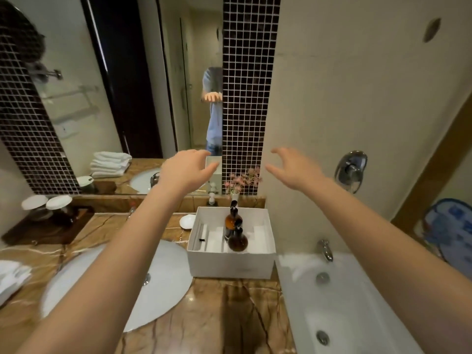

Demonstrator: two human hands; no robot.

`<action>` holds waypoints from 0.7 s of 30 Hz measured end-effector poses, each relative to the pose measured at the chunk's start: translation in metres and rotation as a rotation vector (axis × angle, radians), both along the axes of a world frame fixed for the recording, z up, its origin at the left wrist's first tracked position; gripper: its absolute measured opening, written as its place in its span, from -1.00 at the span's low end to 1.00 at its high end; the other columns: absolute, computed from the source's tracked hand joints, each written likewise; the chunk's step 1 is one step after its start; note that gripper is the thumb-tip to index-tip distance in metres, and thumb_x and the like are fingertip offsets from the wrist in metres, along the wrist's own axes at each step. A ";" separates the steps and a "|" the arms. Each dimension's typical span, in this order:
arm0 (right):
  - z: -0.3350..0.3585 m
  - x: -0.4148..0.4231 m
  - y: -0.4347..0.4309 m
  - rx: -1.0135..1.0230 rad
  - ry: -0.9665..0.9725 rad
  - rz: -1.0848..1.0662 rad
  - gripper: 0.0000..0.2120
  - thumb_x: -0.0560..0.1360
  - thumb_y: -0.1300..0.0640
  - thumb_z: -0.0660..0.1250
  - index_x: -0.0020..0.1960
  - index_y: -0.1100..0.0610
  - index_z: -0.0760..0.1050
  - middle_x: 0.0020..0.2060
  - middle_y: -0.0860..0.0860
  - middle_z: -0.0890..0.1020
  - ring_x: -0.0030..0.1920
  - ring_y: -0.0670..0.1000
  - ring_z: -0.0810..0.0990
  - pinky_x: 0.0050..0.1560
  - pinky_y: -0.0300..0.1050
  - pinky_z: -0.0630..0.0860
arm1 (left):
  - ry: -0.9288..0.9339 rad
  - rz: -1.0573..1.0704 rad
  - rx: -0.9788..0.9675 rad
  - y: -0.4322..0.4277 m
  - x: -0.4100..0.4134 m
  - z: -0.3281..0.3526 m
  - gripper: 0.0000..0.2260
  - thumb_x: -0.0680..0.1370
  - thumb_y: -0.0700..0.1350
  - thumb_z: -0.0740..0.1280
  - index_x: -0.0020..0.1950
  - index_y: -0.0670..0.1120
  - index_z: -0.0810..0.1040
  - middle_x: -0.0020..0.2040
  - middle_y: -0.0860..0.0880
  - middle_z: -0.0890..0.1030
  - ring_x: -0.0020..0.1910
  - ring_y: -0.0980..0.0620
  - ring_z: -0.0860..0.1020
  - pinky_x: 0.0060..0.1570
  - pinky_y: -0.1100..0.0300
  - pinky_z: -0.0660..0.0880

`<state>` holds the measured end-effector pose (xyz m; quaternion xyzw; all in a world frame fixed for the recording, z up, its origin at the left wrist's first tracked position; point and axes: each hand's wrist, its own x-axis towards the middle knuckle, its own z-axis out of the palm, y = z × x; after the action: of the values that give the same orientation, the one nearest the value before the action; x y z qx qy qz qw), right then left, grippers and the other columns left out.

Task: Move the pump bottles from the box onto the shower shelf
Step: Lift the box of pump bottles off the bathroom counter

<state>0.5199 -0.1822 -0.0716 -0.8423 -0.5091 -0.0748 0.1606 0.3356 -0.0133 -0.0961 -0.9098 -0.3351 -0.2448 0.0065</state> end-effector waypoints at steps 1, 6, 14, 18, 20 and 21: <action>-0.009 0.001 0.001 -0.007 0.009 -0.002 -0.46 0.54 -0.15 0.13 0.45 0.08 0.24 0.39 0.09 0.39 0.35 0.11 0.40 0.23 0.03 0.40 | 0.005 0.007 -0.029 0.002 0.000 -0.011 -0.49 0.51 0.28 0.05 0.33 0.05 0.41 0.24 -0.01 0.56 0.20 -0.04 0.51 0.02 -0.01 0.54; -0.060 0.009 0.014 -0.050 0.104 -0.021 -0.48 0.55 -0.17 0.09 0.41 0.09 0.29 0.31 0.11 0.48 0.26 0.13 0.47 0.18 0.03 0.44 | 0.089 0.083 -0.173 0.019 0.001 -0.073 -0.46 0.51 0.29 0.03 0.39 0.05 0.35 0.33 -0.01 0.49 0.28 -0.05 0.46 0.06 0.00 0.48; -0.147 0.033 0.040 -0.083 0.278 -0.119 -0.51 0.56 -0.14 0.09 0.38 0.12 0.33 0.31 0.12 0.48 0.26 0.15 0.48 0.19 0.04 0.43 | 0.103 0.116 -0.395 0.053 0.015 -0.155 -0.43 0.50 0.31 0.01 0.38 0.02 0.35 0.30 -0.08 0.52 0.23 -0.12 0.49 0.05 -0.01 0.47; -0.190 0.051 0.054 -0.108 0.383 -0.196 -0.48 0.56 -0.15 0.07 0.40 0.13 0.30 0.35 0.12 0.44 0.30 0.16 0.45 0.26 0.07 0.41 | 0.120 0.192 -0.485 0.076 0.025 -0.195 -0.41 0.52 0.27 0.05 0.39 -0.10 0.30 0.33 -0.13 0.48 0.25 -0.15 0.47 0.04 0.00 0.42; -0.212 0.060 0.061 -0.135 0.435 -0.238 -0.45 0.56 -0.17 0.06 0.43 0.13 0.26 0.39 0.12 0.40 0.35 0.17 0.40 0.32 0.09 0.37 | 0.140 0.212 -0.515 0.088 0.028 -0.215 -0.42 0.53 0.24 0.08 0.38 -0.14 0.31 0.32 -0.16 0.48 0.25 -0.18 0.46 0.02 0.00 0.41; -0.222 0.064 0.064 -0.145 0.460 -0.264 -0.43 0.55 -0.17 0.08 0.44 0.13 0.25 0.40 0.13 0.39 0.36 0.18 0.39 0.33 0.10 0.36 | 0.152 0.219 -0.529 0.093 0.030 -0.224 -0.43 0.53 0.22 0.10 0.38 -0.16 0.31 0.33 -0.17 0.47 0.26 -0.19 0.46 0.02 0.00 0.40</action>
<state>0.5838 -0.1181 -0.2941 -0.9054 -0.3492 0.1348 0.2002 0.3651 0.0798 -0.3206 -0.8541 -0.4818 -0.0782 -0.1796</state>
